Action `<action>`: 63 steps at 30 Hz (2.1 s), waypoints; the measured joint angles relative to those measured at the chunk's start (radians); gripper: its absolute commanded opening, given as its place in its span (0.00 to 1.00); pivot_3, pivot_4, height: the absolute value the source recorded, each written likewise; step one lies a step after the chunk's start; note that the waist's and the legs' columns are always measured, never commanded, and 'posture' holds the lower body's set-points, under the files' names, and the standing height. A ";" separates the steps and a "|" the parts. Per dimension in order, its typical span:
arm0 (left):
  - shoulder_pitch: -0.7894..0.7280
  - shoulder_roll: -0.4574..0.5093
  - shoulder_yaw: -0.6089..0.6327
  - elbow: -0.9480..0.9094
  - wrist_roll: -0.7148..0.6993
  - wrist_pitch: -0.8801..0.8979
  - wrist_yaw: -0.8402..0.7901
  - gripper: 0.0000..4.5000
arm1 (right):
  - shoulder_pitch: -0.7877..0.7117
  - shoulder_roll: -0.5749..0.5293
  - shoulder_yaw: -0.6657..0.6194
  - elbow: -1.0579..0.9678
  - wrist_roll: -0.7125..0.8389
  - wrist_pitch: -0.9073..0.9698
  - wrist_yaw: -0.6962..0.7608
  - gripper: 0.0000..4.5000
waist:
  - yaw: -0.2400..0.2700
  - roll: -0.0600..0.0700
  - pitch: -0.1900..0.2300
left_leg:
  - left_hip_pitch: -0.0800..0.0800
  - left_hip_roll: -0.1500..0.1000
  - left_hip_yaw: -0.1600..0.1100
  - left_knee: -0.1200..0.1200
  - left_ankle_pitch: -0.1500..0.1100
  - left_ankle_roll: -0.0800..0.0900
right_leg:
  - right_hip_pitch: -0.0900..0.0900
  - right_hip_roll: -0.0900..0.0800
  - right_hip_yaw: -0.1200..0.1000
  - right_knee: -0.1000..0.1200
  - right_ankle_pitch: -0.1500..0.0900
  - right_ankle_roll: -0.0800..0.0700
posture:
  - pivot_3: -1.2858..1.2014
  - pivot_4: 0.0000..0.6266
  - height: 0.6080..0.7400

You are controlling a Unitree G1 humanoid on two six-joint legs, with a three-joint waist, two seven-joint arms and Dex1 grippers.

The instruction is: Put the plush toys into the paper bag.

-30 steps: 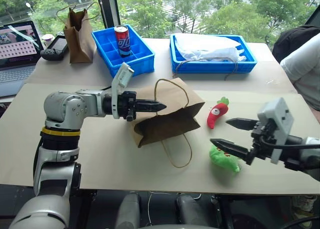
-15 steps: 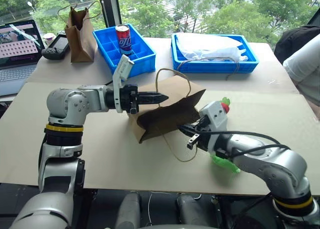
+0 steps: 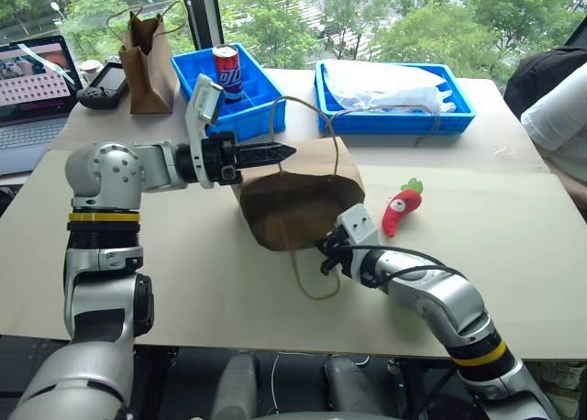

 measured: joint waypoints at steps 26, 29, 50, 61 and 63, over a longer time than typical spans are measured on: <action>0.168 -0.073 0.057 -0.112 -0.117 0.070 0.105 0.00 | -0.029 -0.008 -0.169 -0.109 -0.082 0.126 0.126 0.00 | -0.017 0.000 0.000 | 0.000 0.000 -0.002 -0.001 0.001 -0.003 | 0.000 0.000 -0.001 0.002 0.000 0.000 | 0.52 0.24 0.75; 0.208 -0.064 0.024 -0.143 -0.117 0.065 0.069 0.00 | -0.080 -0.030 -0.259 -0.204 -0.013 0.215 0.141 0.00 | -0.019 0.001 0.000 | 0.001 0.000 -0.002 -0.001 0.001 -0.003 | 0.000 0.000 -0.001 0.002 0.000 0.000 | 0.52 0.24 0.75; 0.199 -0.004 -0.108 -0.161 -0.101 -0.011 -0.101 0.00 | 0.331 -0.451 -0.444 -0.365 0.062 0.327 0.314 0.69 | -0.004 0.001 0.000 | 0.000 -0.001 -0.001 -0.001 0.001 -0.002 | 0.001 -0.001 -0.001 -0.002 0.000 0.000 | 0.52 0.24 0.75; 0.196 0.010 -0.117 -0.159 -0.095 -0.026 -0.123 0.00 | 0.040 -0.460 -0.467 -0.396 0.176 0.342 0.390 0.00 | -0.017 0.001 0.001 | 0.000 0.000 -0.002 -0.001 0.001 -0.002 | 0.001 0.000 -0.001 -0.002 0.000 -0.001 | 0.52 0.24 0.75; 0.193 0.005 -0.122 -0.158 -0.094 -0.028 -0.121 0.00 | -0.050 -0.434 -0.460 -0.408 0.204 0.369 0.378 0.00 | -0.016 0.001 0.001 | 0.000 0.000 -0.002 -0.002 0.001 -0.002 | 0.001 0.000 -0.002 -0.002 0.000 -0.001 | 0.52 0.24 0.75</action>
